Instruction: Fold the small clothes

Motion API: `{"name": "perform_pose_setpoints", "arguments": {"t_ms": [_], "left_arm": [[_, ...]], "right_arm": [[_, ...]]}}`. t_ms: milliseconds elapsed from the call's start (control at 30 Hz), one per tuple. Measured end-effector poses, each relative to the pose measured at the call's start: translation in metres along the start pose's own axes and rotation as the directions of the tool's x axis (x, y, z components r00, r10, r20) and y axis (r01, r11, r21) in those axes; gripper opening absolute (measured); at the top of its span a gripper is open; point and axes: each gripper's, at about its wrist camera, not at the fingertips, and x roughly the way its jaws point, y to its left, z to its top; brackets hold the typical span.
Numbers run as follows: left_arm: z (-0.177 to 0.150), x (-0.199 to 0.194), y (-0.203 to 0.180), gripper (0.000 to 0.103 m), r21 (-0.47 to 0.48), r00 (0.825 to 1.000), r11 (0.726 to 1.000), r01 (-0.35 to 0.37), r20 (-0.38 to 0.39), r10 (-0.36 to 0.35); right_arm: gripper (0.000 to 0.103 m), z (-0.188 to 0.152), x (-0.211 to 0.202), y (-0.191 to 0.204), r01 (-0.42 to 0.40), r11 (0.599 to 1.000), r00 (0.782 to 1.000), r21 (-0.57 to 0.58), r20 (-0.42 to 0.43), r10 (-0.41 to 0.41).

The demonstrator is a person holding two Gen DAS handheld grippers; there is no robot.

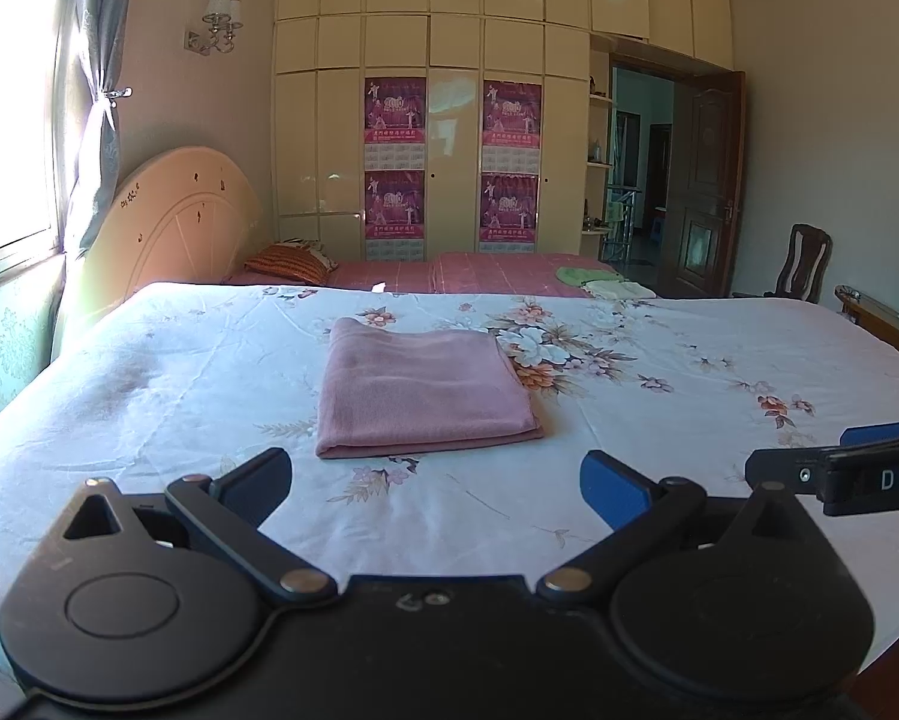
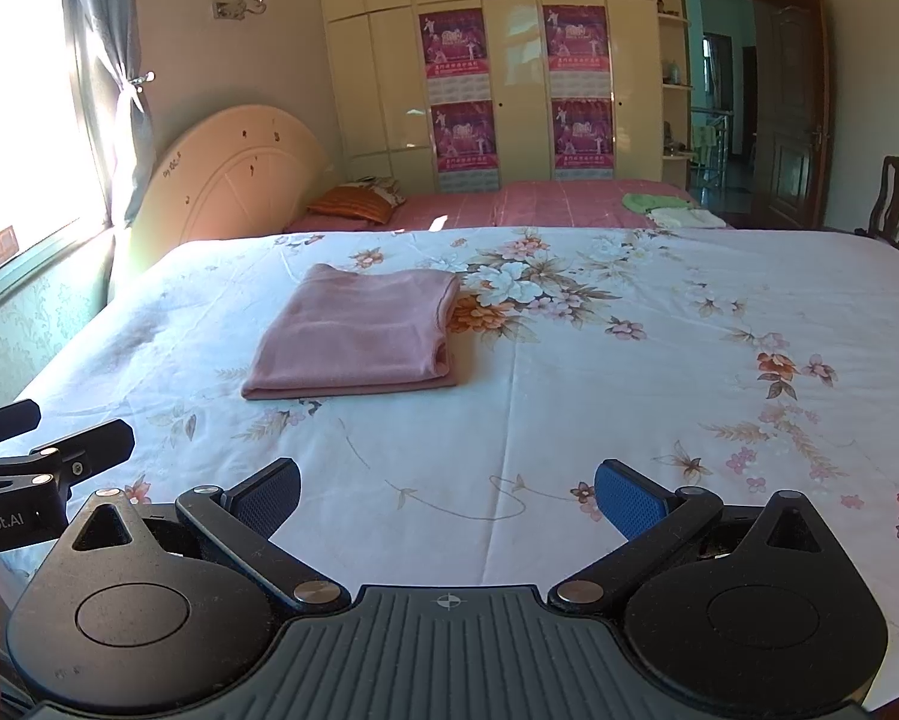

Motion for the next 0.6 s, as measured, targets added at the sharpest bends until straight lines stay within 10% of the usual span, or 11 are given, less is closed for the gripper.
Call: {"name": "perform_pose_setpoints", "arguments": {"t_ms": [600], "left_arm": [[-0.0022, 0.0026, 0.003, 0.102, 0.001, 1.0, 1.0, -0.001, -0.003, 0.001]], "right_arm": [[0.103, -0.001, 0.002, -0.0034, 0.006, 1.0, 1.0, -0.005, -0.007, -0.006]]}}
